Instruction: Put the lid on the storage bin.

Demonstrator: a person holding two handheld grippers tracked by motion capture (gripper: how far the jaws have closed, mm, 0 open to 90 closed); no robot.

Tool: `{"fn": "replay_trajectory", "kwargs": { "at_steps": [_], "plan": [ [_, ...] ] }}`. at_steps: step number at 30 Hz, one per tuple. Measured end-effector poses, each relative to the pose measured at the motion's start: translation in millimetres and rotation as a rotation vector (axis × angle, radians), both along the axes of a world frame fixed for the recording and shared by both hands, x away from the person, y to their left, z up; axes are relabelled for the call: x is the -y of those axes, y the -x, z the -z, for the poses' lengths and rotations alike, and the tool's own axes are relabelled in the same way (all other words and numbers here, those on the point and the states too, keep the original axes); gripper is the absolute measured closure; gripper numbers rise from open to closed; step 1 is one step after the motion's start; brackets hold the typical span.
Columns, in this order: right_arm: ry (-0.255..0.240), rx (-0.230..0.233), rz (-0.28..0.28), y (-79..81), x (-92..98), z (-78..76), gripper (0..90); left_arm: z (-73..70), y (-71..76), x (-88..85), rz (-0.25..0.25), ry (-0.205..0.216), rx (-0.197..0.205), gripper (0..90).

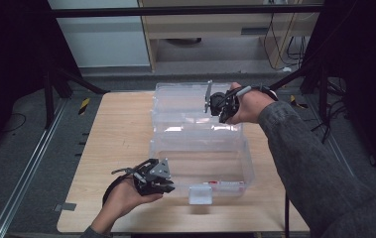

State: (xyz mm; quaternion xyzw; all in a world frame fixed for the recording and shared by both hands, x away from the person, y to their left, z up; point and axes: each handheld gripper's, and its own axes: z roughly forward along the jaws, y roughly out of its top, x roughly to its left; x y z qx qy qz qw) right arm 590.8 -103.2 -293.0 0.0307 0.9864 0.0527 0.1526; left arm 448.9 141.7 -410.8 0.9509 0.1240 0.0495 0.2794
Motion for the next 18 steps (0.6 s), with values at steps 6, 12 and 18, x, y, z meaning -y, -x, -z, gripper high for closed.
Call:
{"fn": "replay_trajectory", "kwargs": {
  "at_steps": [6,12,18],
  "plan": [
    [-0.011,0.003,0.015,-10.1,0.8,0.2,87.8,-3.5,-15.9,3.0,-0.009,-0.039,-0.026,78.1],
    [-0.022,-0.029,0.012,-8.8,1.5,-2.8,89.0,-2.8,-16.4,4.0,-0.016,-0.05,-0.02,77.9],
    [-0.016,-0.013,-0.007,7.1,-1.4,-7.6,89.0,-3.2,-17.0,5.8,-0.013,-0.071,-0.014,77.8]
  ]
}}
